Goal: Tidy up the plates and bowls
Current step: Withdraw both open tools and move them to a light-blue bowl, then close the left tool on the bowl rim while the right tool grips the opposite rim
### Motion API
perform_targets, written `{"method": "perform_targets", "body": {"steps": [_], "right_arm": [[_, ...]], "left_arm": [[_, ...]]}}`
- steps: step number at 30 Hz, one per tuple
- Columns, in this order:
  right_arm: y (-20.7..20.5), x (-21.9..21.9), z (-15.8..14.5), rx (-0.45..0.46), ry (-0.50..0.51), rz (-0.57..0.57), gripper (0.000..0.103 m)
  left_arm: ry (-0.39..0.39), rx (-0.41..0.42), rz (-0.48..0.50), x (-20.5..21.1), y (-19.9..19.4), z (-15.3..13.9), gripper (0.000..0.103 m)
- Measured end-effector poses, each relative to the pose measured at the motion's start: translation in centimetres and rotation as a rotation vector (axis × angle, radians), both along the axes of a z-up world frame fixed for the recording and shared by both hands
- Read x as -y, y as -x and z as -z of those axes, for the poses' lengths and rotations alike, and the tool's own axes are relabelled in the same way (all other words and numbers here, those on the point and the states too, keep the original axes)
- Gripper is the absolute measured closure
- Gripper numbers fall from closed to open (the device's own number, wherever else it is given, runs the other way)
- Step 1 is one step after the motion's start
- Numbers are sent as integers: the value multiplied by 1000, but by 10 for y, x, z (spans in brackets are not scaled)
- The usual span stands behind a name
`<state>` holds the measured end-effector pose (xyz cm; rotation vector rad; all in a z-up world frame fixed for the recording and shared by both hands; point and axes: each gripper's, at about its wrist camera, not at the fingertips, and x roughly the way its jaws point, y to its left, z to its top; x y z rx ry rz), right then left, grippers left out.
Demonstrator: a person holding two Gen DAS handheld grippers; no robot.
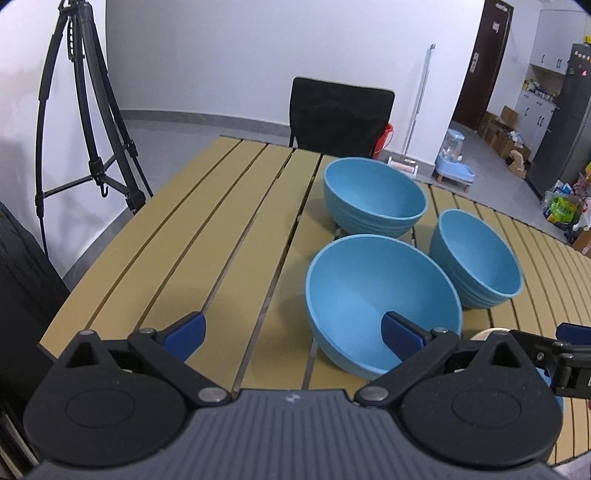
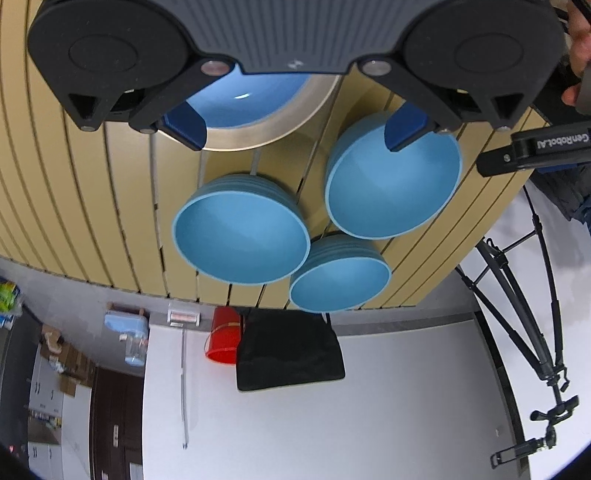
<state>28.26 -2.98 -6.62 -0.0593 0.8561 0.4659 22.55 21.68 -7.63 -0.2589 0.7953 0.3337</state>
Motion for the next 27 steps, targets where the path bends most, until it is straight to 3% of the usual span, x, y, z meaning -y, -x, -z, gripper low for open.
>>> {"method": "perform_targets", "body": {"steps": [3,7,9,15,21,24,26,27], "right_arm": [[-10,-7,8,-22,-1,-4,1],[-25,-19,17,-50,11,-9,11],[-31,-23,21,-65,9,-12,12],[-49,-37,30,-107,18,-16,26],[-66,-50,38,-169,22,-20,47],[-73,-57,41,-207,29,-17,61],[-76,-60,43,-233,28,-16,75],[-78,-61,44,-244,27,-14,78]], "left_arm": [[5,-20,-4,-4,-12,7,0],[12,-48,-8,-9,-28,15,1],[17,-60,-12,-11,-36,18,6],[43,-114,-21,-19,-61,26,29],[91,-176,-36,-26,-81,37,50],[120,-206,-50,-30,-88,41,62],[140,-220,-50,-32,-91,43,80],[151,-223,-46,-33,-93,43,84]]}}
